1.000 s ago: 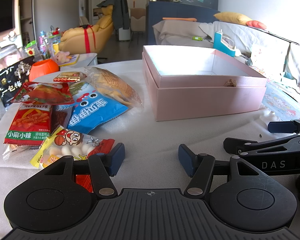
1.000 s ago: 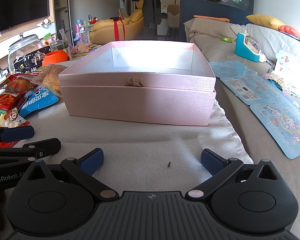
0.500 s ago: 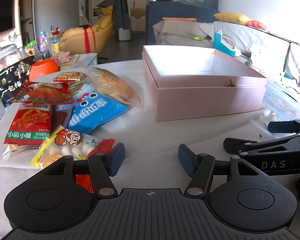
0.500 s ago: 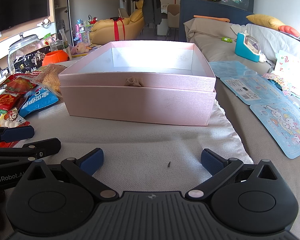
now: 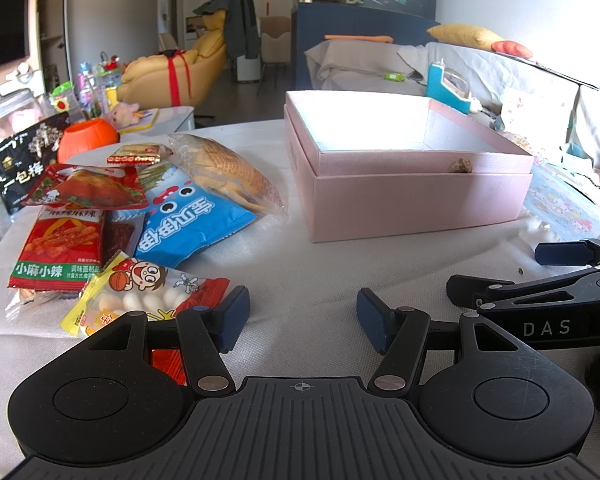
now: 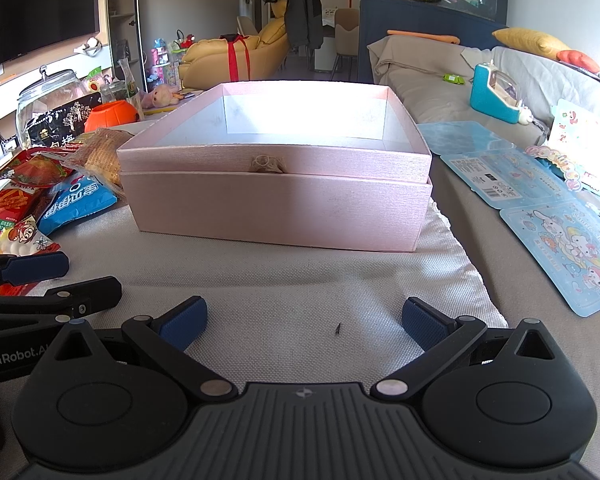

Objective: Organize snacks

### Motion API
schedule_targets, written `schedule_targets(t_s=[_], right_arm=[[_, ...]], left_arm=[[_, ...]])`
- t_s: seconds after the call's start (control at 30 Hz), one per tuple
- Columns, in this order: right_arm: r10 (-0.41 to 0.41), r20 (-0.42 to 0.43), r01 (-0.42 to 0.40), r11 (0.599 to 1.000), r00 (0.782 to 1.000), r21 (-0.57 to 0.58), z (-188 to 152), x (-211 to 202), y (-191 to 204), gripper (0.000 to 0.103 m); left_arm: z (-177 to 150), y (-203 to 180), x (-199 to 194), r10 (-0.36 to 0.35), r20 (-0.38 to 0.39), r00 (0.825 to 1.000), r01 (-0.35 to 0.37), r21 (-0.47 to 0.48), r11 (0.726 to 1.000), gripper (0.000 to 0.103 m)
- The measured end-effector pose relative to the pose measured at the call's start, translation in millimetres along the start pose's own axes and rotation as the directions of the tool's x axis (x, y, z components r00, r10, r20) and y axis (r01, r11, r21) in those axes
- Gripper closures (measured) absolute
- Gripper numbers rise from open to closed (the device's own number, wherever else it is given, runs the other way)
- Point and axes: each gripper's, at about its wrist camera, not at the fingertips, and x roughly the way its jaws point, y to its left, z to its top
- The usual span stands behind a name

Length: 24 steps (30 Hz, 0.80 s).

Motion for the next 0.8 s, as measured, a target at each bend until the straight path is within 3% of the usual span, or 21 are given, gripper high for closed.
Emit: schedule_targets(t_s=[0.27, 0.4, 0.57, 0.67, 0.73, 0.8], right_arm=[[0.003, -0.006, -0.003, 1.000, 1.000, -0.001, -2, 1, 2, 0.000], [0.020, -0.111, -0.021, 1.000, 0.994, -0.008, 8, 2, 1, 0.000], [0.025, -0.184, -0.031, 0.999, 0.983, -0.031, 17, 6, 1, 0.000], [0.042, -0.170, -0.053, 0.997, 0.985, -0.062, 16, 7, 3, 0.000], [0.075, -0.156, -0.089, 0.992, 0.985, -0.088, 18, 10, 4, 0.000], [0.089, -0.178, -0.111, 0.987, 0.980, -0.115, 27, 15, 10, 0.001]], left_arm=[[2, 5, -4, -0.035, -0.013, 0.999, 0.035, -0.016, 0.999, 0.040], [13, 29, -28, -0.097, -0.012, 0.995, 0.095, -0.076, 0.993, 0.040], [28, 72, -60, 0.014, 0.043, 0.999, -0.007, -0.145, 0.989, 0.040], [33, 97, -62, 0.101, 0.012, 0.995, -0.098, -0.174, 0.980, 0.041], [32, 105, -57, 0.110, -0.022, 0.994, -0.112, -0.169, 0.979, 0.041], [30, 109, -53, 0.071, -0.052, 0.996, -0.079, -0.174, 0.982, 0.041]])
